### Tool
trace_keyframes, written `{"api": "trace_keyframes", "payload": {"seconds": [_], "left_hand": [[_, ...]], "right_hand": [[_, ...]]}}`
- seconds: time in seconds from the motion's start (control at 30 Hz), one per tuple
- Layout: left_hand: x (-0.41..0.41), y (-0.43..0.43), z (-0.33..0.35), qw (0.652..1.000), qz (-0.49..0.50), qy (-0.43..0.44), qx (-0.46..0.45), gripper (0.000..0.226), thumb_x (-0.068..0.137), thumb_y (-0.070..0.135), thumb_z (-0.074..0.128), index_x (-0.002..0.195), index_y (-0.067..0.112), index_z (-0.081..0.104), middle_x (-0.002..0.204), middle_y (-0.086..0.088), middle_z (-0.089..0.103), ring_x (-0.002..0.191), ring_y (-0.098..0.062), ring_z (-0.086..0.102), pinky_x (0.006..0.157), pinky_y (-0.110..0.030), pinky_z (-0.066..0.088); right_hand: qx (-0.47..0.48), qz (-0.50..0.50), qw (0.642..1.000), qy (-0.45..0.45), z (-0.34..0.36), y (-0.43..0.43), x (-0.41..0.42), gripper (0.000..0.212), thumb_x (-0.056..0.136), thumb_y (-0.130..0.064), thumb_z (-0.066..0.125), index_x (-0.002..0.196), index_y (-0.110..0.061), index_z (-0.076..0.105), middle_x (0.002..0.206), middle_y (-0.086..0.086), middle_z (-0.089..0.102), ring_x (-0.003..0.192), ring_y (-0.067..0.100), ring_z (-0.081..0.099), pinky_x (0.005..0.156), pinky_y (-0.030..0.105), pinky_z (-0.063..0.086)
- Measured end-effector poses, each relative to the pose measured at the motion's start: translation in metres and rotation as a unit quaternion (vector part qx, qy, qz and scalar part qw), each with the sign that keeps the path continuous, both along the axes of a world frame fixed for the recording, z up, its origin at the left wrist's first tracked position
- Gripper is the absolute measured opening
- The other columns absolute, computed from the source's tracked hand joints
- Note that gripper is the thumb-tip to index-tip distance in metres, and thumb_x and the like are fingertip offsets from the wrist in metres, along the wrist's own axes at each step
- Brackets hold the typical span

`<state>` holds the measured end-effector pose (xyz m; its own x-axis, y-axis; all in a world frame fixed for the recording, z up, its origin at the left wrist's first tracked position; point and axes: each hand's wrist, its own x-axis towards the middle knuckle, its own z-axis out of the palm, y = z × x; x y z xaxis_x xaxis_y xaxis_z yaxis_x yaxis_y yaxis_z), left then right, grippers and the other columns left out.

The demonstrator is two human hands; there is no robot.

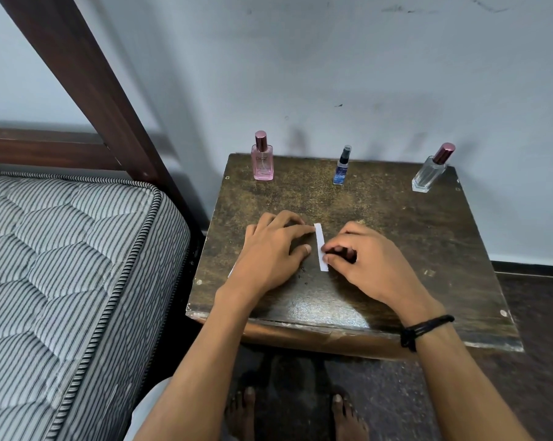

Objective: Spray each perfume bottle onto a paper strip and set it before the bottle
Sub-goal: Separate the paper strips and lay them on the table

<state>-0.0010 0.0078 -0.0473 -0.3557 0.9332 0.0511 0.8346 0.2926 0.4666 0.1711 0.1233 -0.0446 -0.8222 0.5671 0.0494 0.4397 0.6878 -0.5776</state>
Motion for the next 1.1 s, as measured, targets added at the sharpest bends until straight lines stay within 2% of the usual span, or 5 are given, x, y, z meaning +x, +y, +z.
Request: {"api": "trace_keyframes", "payload": {"seconds": [0.13, 0.23, 0.4, 0.6, 1.1], "left_hand": [[0.0009, -0.0002, -0.0015, 1.0, 0.001, 0.002, -0.001, 0.037, 0.096, 0.043, 0.059, 0.133, 0.041, 0.061, 0.131, 0.019, 0.047, 0.123, -0.014, 0.036, 0.098, -0.035, 0.029], [0.0023, -0.0001, -0.0013, 1.0, 0.003, 0.007, 0.002, 0.038, 0.096, 0.045, 0.058, 0.134, 0.041, 0.06, 0.131, 0.019, 0.047, 0.123, -0.013, 0.036, 0.097, -0.035, 0.028], [0.0023, -0.0009, -0.0008, 1.0, 0.0, 0.003, 0.003, 0.035, 0.099, 0.043, 0.055, 0.134, 0.044, 0.06, 0.13, 0.02, 0.046, 0.123, -0.012, 0.035, 0.097, -0.033, 0.026], [0.0014, 0.0007, -0.0019, 1.0, 0.002, -0.004, 0.003, 0.034, 0.103, 0.029, 0.05, 0.131, 0.043, 0.062, 0.13, 0.02, 0.047, 0.122, -0.013, 0.035, 0.093, -0.031, 0.022], [-0.0027, 0.0023, -0.0039, 1.0, 0.01, -0.005, 0.007, 0.033, 0.103, 0.03, 0.05, 0.133, 0.033, 0.064, 0.133, 0.019, 0.05, 0.12, -0.014, 0.038, 0.094, -0.034, 0.028]], "right_hand": [[-0.009, -0.009, 1.0, 0.006, 0.0023, -0.0014, -0.0004, 0.012, 0.093, -0.031, 0.075, 0.105, -0.031, 0.078, 0.098, -0.013, 0.059, 0.08, 0.001, 0.057, 0.074, 0.03, 0.05], [-0.028, -0.021, 0.999, 0.018, 0.0026, 0.0002, 0.001, 0.018, 0.092, -0.031, 0.076, 0.11, -0.033, 0.076, 0.097, -0.014, 0.058, 0.081, 0.005, 0.059, 0.074, 0.027, 0.05], [0.002, -0.004, 1.0, 0.0, -0.0025, 0.0004, 0.0003, 0.02, 0.092, -0.036, 0.076, 0.112, -0.031, 0.078, 0.101, -0.016, 0.056, 0.081, -0.002, 0.054, 0.07, 0.016, 0.039], [0.013, -0.001, 1.0, -0.004, -0.0001, -0.0017, -0.0008, 0.023, 0.094, -0.035, 0.074, 0.116, -0.03, 0.077, 0.103, -0.014, 0.056, 0.084, 0.006, 0.051, 0.075, 0.027, 0.045], [0.025, -0.006, 1.0, -0.004, -0.0004, -0.0036, -0.0028, 0.028, 0.093, -0.036, 0.075, 0.12, -0.028, 0.076, 0.103, -0.012, 0.055, 0.087, 0.007, 0.05, 0.075, 0.025, 0.041]]}}
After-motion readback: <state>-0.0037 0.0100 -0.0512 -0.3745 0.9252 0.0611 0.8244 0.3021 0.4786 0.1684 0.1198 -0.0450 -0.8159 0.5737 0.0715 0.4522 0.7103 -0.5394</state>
